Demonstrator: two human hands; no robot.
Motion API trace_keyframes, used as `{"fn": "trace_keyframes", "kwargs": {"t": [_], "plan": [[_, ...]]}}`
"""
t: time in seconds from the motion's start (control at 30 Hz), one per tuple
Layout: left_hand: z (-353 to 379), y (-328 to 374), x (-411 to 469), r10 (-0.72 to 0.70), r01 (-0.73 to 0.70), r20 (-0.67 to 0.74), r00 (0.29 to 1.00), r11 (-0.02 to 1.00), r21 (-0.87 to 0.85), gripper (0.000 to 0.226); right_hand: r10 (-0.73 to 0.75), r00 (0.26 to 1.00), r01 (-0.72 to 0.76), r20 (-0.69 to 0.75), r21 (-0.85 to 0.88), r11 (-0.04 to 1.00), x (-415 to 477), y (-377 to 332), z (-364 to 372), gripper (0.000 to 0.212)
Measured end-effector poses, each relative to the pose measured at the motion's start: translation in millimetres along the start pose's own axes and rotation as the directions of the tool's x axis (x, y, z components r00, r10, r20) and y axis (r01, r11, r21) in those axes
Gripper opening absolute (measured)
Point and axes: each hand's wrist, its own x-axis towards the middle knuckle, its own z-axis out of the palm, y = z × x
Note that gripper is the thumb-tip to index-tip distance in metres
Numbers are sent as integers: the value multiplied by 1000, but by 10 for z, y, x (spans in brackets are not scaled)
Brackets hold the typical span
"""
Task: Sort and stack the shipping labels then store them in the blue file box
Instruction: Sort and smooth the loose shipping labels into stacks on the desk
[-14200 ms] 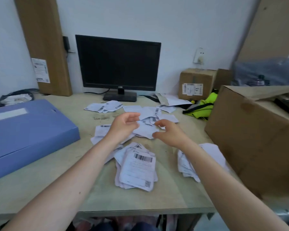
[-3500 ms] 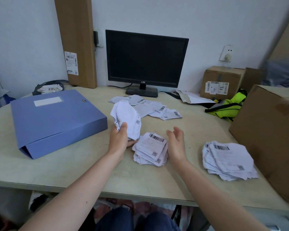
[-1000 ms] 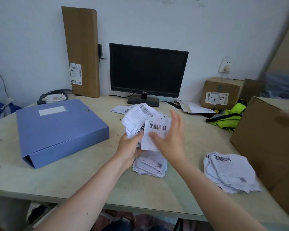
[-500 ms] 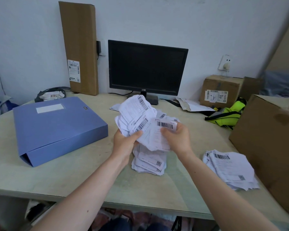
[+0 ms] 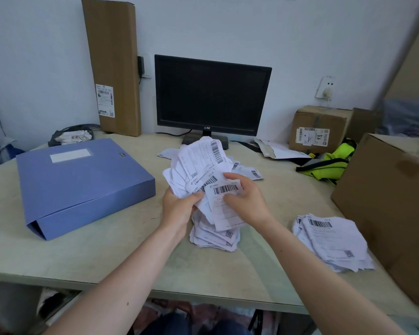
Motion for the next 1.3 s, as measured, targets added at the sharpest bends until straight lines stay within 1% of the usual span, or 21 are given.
{"fn": "trace_keyframes", "kwargs": {"t": [0.07,0.13,0.2,0.27,0.3,0.37,0.4,0.43,0.53,0.6,0.7,0.83,0.93,1.0,1.07,1.1,1.17,1.23,1.3], "plan": [[22,-1,-21,19,-20,45,999,1000,22,41,-19,1000,19,-10,12,1000,-7,-15,4,37],[43,10,-45,17,-18,67,998,1000,11,38,-44,999,44,-31,23,999,-10,-39,-10,32],[55,36,-64,-20,22,61,998,999,-39,27,-64,997,65,-40,17,998,1,-68,-31,30],[62,68,-74,-70,76,77,995,994,-74,17,-67,998,67,-12,16,998,0,-94,-49,31],[62,88,-75,-108,117,97,989,989,-94,22,-67,998,67,10,15,998,-6,-105,-54,31],[45,114,-63,-190,206,134,973,971,-123,46,-74,996,74,51,0,997,-14,-123,-60,30],[42,123,-59,-217,234,140,966,964,-122,54,-75,995,76,73,-11,997,-19,-133,-61,30],[42,124,-55,-233,249,133,963,961,-118,57,-70,993,73,97,-27,997,-27,-144,-62,30],[64,101,-37,-257,264,66,964,956,-125,44,-24,991,35,133,-80,996,-39,-150,-56,28],[70,98,-36,-266,264,7,964,949,-172,32,-6,993,14,120,-63,998,-49,-152,-62,26],[66,103,-29,-267,246,-57,962,939,-242,19,22,996,-25,92,32,999,-65,-156,-92,19],[64,100,-16,-293,248,-101,951,916,-315,14,58,997,-66,44,213,975,-75,-162,-115,5],[59,112,-12,-360,287,-98,928,856,-429,15,88,996,-85,8,339,937,-71,-190,-136,10],[47,136,-9,-408,301,-106,907,803,-514,17,154,988,-132,-16,435,891,-67,-187,-145,17],[29,162,-6,-428,292,-115,896,766,-573,21,252,967,-202,-27,522,829,-63,-152,-147,14],[14,173,-4,-425,279,-123,897,759,-589,23,282,959,-226,-27,526,820,-75,-137,-148,10],[-18,196,2,-405,245,-145,903,761,-600,27,284,959,-250,-21,417,874,-88,-45,-118,7],[-47,225,16,-377,202,-174,910,768,-608,30,271,963,-261,-4,250,932,-126,74,-57,9],[-57,254,20,-356,167,-194,914,767,-620,31,266,964,-266,2,48,963,-156,193,12,15]]}}
